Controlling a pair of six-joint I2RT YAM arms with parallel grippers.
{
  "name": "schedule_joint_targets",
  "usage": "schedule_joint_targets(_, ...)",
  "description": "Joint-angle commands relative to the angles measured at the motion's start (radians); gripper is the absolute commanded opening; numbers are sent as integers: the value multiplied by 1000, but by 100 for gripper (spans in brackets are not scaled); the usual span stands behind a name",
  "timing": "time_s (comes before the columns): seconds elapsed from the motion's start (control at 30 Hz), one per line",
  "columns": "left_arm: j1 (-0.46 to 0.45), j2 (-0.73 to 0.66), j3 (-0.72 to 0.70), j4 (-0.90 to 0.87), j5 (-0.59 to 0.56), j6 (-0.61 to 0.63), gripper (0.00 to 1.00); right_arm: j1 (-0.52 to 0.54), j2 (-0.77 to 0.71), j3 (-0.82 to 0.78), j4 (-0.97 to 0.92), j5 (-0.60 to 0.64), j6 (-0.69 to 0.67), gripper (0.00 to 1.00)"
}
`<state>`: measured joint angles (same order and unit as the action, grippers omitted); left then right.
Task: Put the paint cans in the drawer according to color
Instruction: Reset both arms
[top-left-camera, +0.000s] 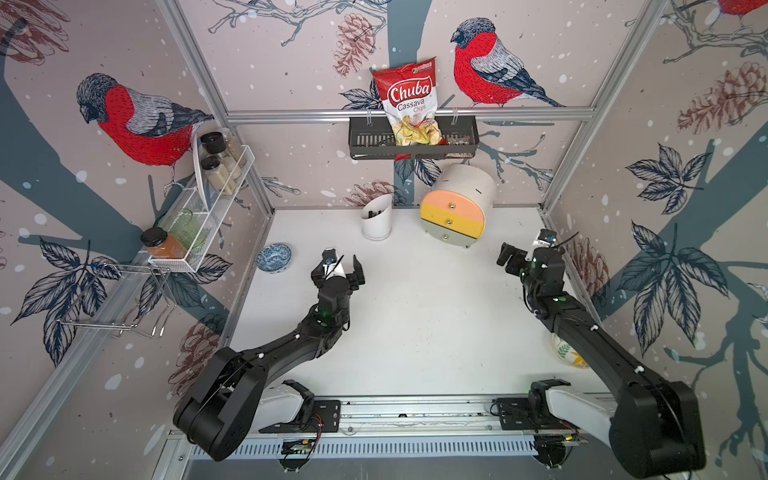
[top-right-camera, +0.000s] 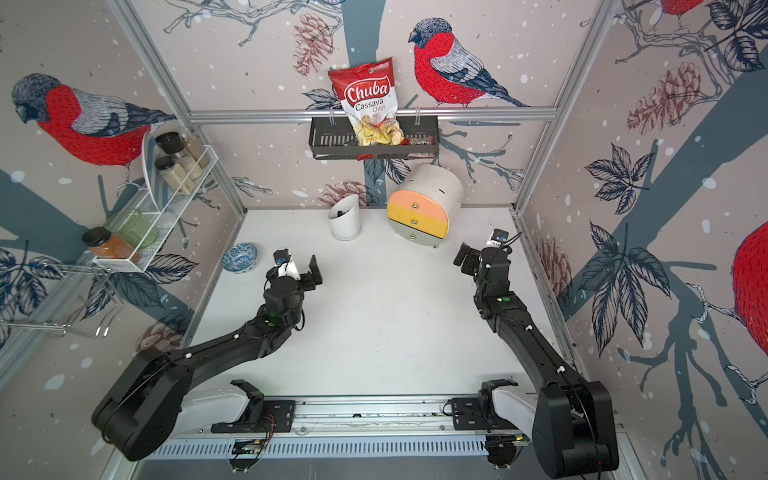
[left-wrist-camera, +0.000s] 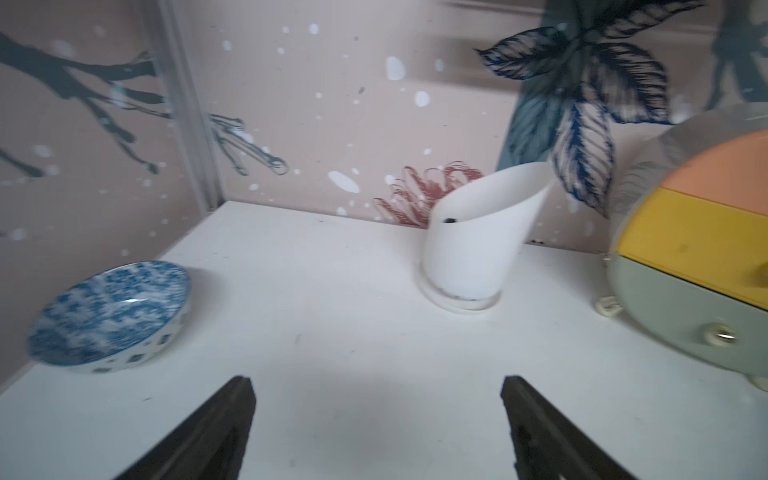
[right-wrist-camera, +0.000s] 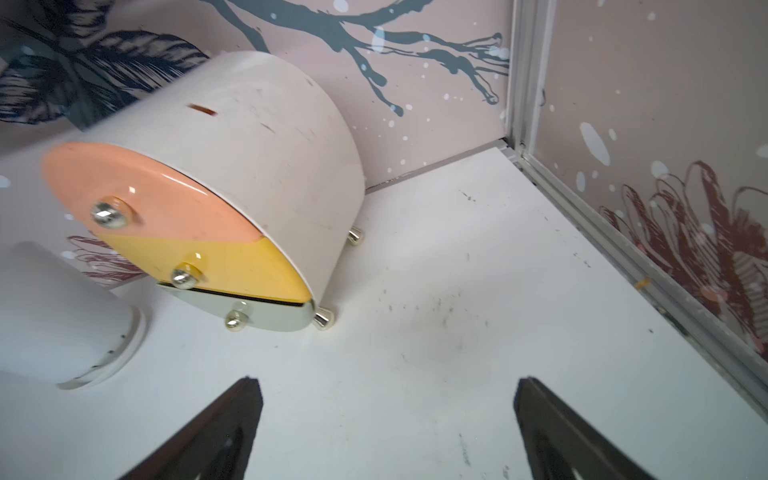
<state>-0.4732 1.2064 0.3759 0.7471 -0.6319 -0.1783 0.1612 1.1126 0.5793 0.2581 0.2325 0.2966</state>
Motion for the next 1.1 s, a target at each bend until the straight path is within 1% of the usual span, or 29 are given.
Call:
schedule_joint_targets(0.0,53,-47,-72,107,-113,76,96,0,3,-97,290,114,-55,100)
schedule_joint_targets(0.03,66,-71,-78,91,-122,99,96,0,10,-128,338,126,-67,100)
schedule_joint_targets(0.1,105,-97,-116,134,-130,126,96,-2,29,-185,424,150,-93,100)
schedule_joint_targets(0.17,138,-107,-186,245,-122,152,96,-5,55,-232,499,165,-108,100)
schedule_joint_targets(0.23,157,-82,-267,419,-115,210,96,-18,78,-279,577,155,-112,100)
schedule_joint_targets(0.3,184,-31,-314,551,-95,230,96,-39,102,-317,657,117,-117,100)
schedule_joint_targets(0.37,222,36,-334,639,-50,210,96,-75,119,-300,613,49,-114,100)
schedule_joint_targets(0.4,243,76,-339,680,-14,195,96,-89,131,-303,623,31,-123,100)
schedule_joint_targets(0.43,256,116,-341,729,2,203,96,-96,136,-322,661,31,-139,100)
schedule_joint_targets(0.53,262,204,-347,865,11,251,96,-112,187,-406,863,43,-163,100)
schedule_joint_targets(0.6,288,256,-354,922,26,211,96,-116,184,-399,846,28,-184,100)
schedule_joint_targets(0.67,322,317,-369,1009,62,180,96,-121,204,-420,911,22,-195,100)
schedule_joint_targets(0.7,327,332,-373,1033,77,180,96,-129,228,-446,984,19,-194,100)
schedule_joint_targets(0.77,335,299,-363,958,100,169,96,-149,288,-479,1101,-13,-183,100)
schedule_joint_targets(0.83,346,283,-329,870,141,164,96,-167,359,-472,1151,-79,-186,100)
schedule_joint_targets(0.9,358,294,-308,844,190,168,96,-169,398,-462,1189,-98,-194,100)
schedule_joint_targets(0.97,375,308,-292,814,239,159,96,-174,391,-444,1147,-109,-192,100)
schedule_joint_targets(1.0,381,328,-275,778,242,147,96,-175,376,-423,1083,-103,-189,100)
schedule_joint_targets(1.03,392,366,-261,815,252,151,96,-177,372,-395,1017,-89,-182,100)
schedule_joint_targets(1.07,393,376,-258,824,254,155,96,-171,386,-382,1011,-79,-183,100)
